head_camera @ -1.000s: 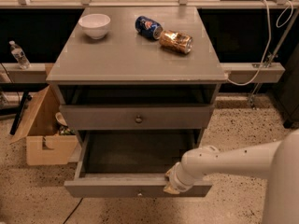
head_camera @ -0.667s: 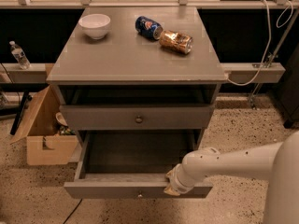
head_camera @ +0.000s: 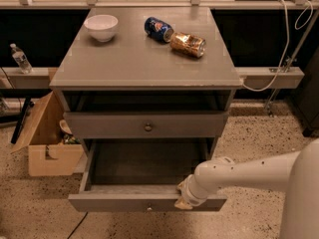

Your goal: Open middle drawer

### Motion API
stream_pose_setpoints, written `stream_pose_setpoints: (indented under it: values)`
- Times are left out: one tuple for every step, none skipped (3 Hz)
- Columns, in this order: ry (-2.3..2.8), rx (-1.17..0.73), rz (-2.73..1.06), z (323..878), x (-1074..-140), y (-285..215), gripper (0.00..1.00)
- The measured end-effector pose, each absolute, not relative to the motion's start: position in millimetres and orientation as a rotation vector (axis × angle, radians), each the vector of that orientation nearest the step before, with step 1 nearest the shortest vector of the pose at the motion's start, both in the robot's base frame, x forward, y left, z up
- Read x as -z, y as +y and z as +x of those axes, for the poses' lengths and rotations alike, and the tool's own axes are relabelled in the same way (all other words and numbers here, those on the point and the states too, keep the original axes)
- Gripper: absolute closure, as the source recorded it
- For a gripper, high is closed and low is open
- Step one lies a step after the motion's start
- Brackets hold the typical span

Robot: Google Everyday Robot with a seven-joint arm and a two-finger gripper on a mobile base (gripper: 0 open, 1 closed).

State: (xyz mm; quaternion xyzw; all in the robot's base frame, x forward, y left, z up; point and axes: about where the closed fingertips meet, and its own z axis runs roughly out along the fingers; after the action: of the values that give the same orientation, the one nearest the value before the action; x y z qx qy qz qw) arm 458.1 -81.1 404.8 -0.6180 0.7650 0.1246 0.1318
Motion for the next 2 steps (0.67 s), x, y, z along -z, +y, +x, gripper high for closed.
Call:
stream_pose_setpoints:
  values:
    - [2.22,-0.361,-1.793,459.9,-405.4,-79.0,0.03]
    - [2.206,-0.33,-1.753,460.4,-433.6,-108.1,0.0]
